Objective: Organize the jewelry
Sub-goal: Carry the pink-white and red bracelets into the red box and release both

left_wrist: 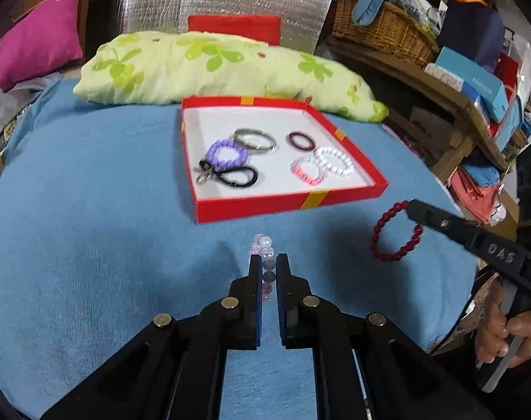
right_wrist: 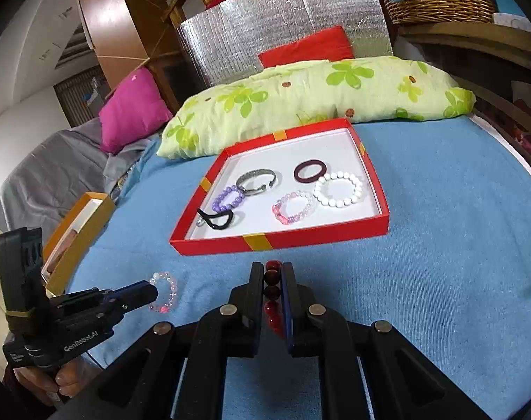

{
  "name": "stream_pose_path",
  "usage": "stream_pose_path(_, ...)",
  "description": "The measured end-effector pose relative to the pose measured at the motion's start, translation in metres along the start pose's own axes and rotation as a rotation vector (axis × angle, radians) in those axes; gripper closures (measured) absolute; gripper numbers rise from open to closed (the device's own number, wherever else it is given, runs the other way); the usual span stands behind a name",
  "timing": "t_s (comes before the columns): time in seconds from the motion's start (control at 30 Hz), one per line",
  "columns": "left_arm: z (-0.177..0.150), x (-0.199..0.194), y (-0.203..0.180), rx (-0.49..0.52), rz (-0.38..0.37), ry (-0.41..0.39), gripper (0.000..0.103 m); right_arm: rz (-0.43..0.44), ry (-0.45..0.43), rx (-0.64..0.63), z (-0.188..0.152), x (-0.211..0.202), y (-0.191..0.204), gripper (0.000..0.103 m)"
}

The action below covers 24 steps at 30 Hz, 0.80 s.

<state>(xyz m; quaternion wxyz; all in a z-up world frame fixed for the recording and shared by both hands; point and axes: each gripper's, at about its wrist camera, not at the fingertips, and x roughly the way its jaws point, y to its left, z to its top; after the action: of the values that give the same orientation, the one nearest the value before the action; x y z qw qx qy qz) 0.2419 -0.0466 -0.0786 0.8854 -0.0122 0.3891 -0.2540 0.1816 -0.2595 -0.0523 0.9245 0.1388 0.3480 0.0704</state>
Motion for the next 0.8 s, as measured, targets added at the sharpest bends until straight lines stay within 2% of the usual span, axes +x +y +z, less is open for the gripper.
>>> stream_pose_path(0.2, 0.020, -0.008, -0.013, 0.009, -0.065, -0.050, 0.095, 0.023, -0.048, 0.005, 0.014, -0.009, 0.001, 0.092)
stream_pose_path(0.37, 0.053, -0.003, -0.016, -0.020, -0.120, -0.096, 0.095, 0.043, -0.085, 0.047, 0.043, -0.007, -0.007, 0.092)
stream_pose_path(0.57, 0.090, 0.018, -0.016, -0.019, -0.126, -0.105, 0.095, 0.021, -0.098, 0.085, 0.083, 0.020, -0.025, 0.092)
stream_pose_path(0.8, 0.099, 0.047, -0.011, -0.056, -0.149, -0.077, 0.095, 0.033, -0.091, 0.127, 0.126, 0.062, -0.038, 0.092)
